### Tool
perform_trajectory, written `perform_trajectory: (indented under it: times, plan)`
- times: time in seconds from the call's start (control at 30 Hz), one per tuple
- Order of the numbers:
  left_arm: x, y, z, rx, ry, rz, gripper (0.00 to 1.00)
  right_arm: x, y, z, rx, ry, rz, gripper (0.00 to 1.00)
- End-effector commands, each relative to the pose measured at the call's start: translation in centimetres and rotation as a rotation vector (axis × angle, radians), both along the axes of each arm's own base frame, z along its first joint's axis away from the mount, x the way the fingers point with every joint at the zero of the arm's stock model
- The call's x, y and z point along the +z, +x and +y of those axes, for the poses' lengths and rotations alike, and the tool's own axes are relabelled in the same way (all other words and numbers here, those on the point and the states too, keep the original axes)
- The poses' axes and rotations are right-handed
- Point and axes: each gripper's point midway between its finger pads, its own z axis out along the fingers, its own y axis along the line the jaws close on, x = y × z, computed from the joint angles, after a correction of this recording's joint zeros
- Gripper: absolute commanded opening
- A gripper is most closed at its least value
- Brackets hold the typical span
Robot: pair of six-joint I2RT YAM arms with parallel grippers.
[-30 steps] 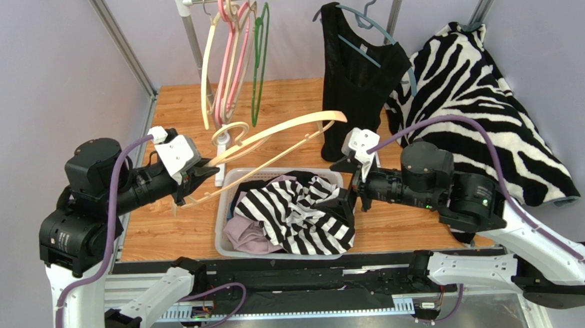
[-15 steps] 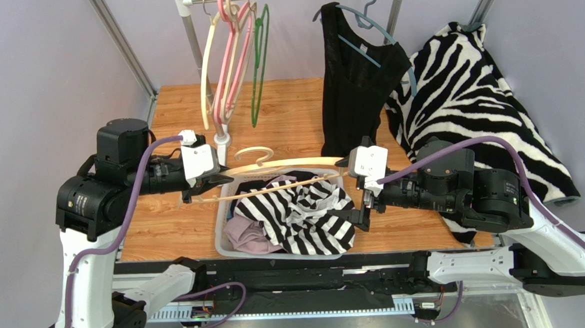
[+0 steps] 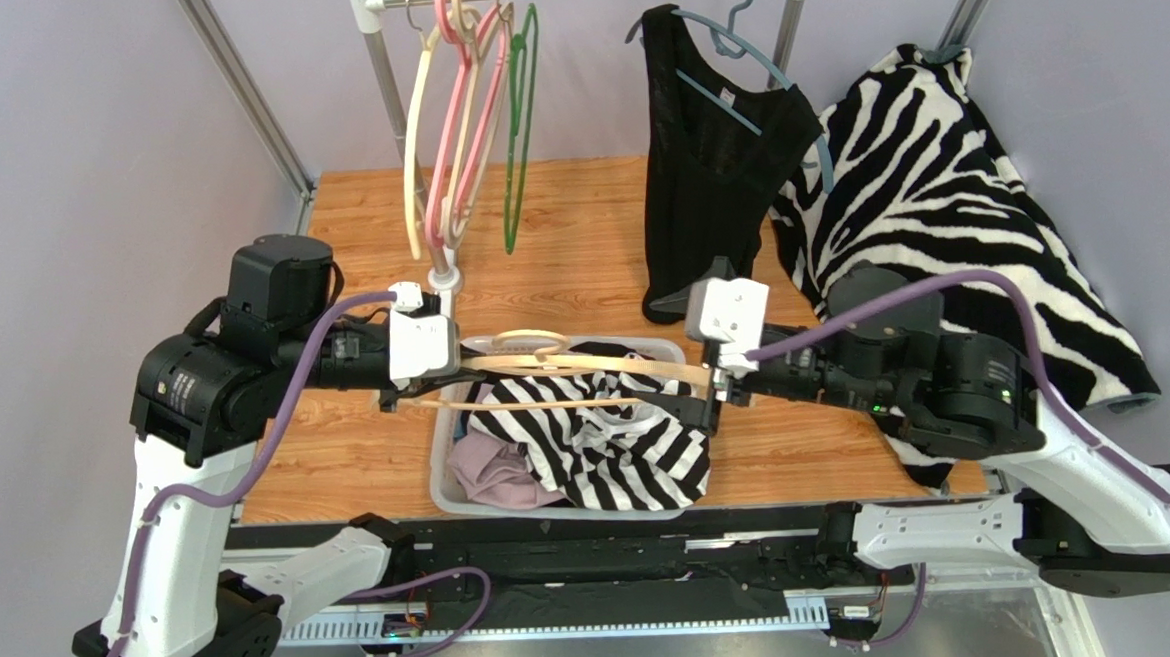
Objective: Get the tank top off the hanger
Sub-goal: Place the hanger at the clothesline.
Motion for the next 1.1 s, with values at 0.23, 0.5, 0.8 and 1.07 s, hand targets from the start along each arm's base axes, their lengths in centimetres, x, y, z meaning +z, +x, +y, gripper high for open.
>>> perform_trajectory:
  times: [0.23, 0.5, 0.8, 1.07]
  plan:
    - [-1.6, -6.1, 2.5, -0.068, 0.08, 0.15, 0.02, -3.5, 0.0, 3.7, 0.033, -0.046, 0.192, 0.72]
    - [-1.2, -5.1, 2.9, -0.01, 0.056, 0.039, 0.01, -2.6, -0.8, 1.9, 0.026, -0.012, 0.217, 0.0]
    - [1.7, -2.7, 2.3, 0.109, -0.049, -0.032, 0.86, -0.5, -2.2, -0.2, 0.038, 0.045, 0.24, 0.0]
    - [5.7, -1.2, 3.1, 0.251, -0.142, -0.125, 0.97, 1.1, -1.2, -2.4, -0.08, 0.087, 0.248, 0.0]
